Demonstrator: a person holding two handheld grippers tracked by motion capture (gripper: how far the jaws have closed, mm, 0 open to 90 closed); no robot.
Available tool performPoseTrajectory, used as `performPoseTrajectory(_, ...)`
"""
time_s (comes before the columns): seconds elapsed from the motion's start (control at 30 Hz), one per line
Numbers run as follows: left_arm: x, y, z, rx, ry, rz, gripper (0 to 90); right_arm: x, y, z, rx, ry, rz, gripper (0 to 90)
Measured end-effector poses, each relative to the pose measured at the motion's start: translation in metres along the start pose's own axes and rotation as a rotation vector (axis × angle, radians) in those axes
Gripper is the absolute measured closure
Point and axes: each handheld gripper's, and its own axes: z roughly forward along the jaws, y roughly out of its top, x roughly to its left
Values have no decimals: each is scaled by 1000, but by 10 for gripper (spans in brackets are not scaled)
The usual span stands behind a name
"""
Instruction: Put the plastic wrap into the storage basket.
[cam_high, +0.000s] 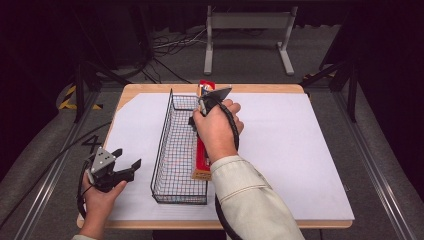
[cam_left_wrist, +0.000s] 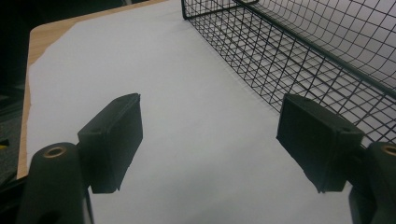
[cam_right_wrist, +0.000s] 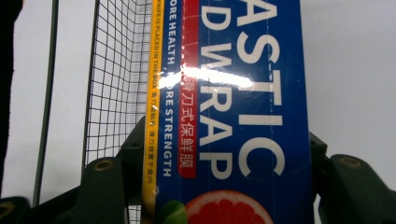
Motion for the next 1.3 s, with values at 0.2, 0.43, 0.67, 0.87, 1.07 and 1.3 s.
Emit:
performPoseTrajectory(0.2, 0, 0, 0, 1, -2, -3, 228, 4, -4, 9, 0, -17, -2, 411)
performPoseTrajectory(0.43, -2, 0, 1, 6, 0, 2, 228, 11, -11, 19, 6, -5, -9, 410)
performPoseTrajectory(0.67, -2, -1, -3, -10, 6, 9, 230, 14, -15, 34, 24, 8, 4, 408)
performPoseTrajectory(0.87, -2, 0, -3, -9, 7, 11, 231, 15, -18, 43, 31, -2, 4, 407)
performPoseTrajectory(1.07, -2, 0, -3, -4, 18, 11, 234, 15, -21, 53, 33, -15, 5, 405)
performPoseTrajectory(1.3, -2, -1, -4, -1, 24, 14, 234, 18, -25, 62, 24, -40, -3, 405)
